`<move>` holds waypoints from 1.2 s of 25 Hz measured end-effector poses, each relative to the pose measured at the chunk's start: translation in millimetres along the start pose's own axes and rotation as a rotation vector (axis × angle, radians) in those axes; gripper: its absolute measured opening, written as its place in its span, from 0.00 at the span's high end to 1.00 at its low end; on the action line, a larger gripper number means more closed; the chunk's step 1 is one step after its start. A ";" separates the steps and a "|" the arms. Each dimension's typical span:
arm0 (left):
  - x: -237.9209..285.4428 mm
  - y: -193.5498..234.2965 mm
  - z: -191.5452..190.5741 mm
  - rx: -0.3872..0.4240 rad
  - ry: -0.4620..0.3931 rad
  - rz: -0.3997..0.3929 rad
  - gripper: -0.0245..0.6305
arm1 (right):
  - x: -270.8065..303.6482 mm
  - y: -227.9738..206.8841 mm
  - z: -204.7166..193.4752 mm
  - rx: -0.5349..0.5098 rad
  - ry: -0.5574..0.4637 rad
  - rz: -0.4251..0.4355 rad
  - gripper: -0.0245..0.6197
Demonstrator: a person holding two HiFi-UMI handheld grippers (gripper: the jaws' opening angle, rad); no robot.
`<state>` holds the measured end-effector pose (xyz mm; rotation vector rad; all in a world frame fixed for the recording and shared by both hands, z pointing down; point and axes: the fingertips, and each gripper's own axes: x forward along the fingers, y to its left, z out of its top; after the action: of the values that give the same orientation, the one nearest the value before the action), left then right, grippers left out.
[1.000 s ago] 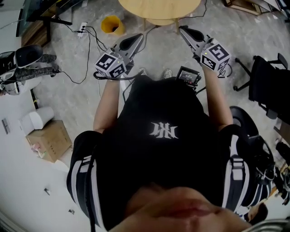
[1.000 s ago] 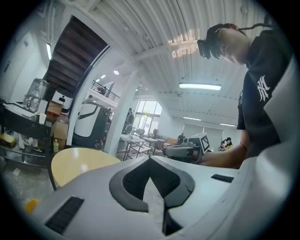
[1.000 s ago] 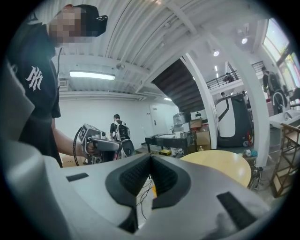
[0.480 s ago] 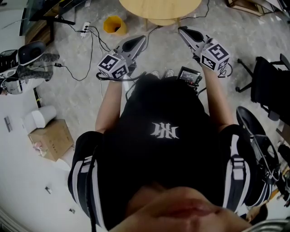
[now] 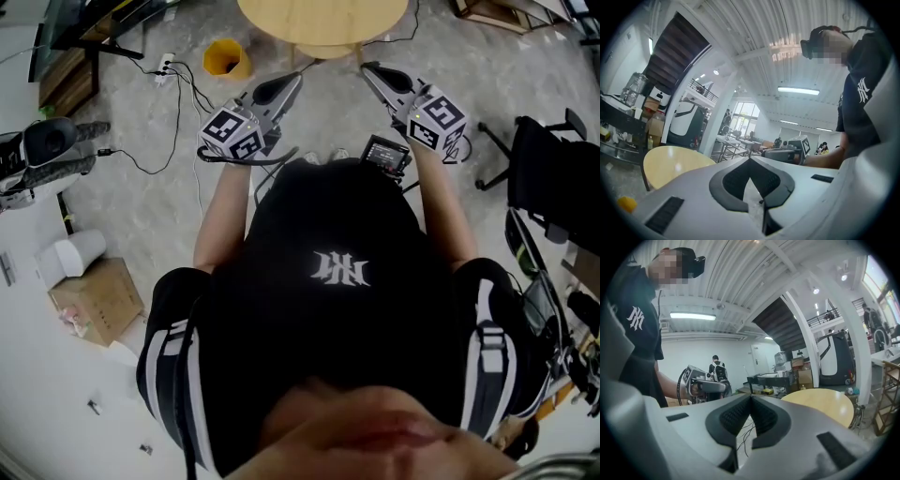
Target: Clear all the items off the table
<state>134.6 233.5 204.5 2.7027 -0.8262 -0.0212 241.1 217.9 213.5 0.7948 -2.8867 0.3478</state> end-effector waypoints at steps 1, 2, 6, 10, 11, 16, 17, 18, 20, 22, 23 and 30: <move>-0.5 0.3 0.7 0.000 -0.004 0.000 0.95 | 0.4 0.1 0.0 -0.002 0.004 0.001 0.95; -0.9 0.3 1.7 -0.001 -0.008 -0.001 0.95 | 0.7 0.1 0.0 -0.003 0.007 0.002 0.95; -3.1 0.4 2.9 -0.004 -0.012 0.003 0.95 | 2.0 0.1 3.1 -0.012 0.009 0.006 0.95; -6.6 0.4 0.5 0.049 -0.003 0.019 0.95 | 6.4 3.2 4.4 -0.017 0.014 0.016 0.95; -6.2 -0.8 0.3 0.058 -0.004 0.017 0.95 | 6.8 2.9 4.3 -0.019 0.015 0.017 0.95; -1.3 -1.8 -2.0 0.001 -0.016 -0.015 0.95 | 6.9 1.3 0.5 -0.015 0.024 0.025 0.95; -0.7 -1.4 -2.4 -0.007 -0.015 -0.016 0.95 | 6.2 1.7 -0.6 -0.023 0.027 0.027 0.95; -0.1 -1.6 -2.7 -0.012 -0.013 -0.018 0.95 | 5.3 2.9 -1.3 -0.037 0.028 0.030 0.95; 0.6 -2.1 -3.0 -0.013 -0.009 -0.024 0.95 | 4.8 7.1 -1.8 -0.065 0.029 0.043 0.95; 0.2 -2.7 -3.3 -0.012 -0.007 -0.031 0.95 | 5.8 11.1 -0.7 -0.056 0.014 0.061 0.95; 0.1 -3.4 -4.1 -0.010 -0.005 -0.034 0.95 | 5.7 11.9 0.4 -0.039 -0.001 0.066 0.95; 2.0 -11.3 -10.0 -0.019 0.008 -0.039 0.95 | -2.2 3.2 3.1 0.014 -0.040 0.050 0.96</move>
<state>143.5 244.2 210.8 2.6991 -0.7673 -0.0260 241.1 220.9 209.6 0.7418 -2.9485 0.3624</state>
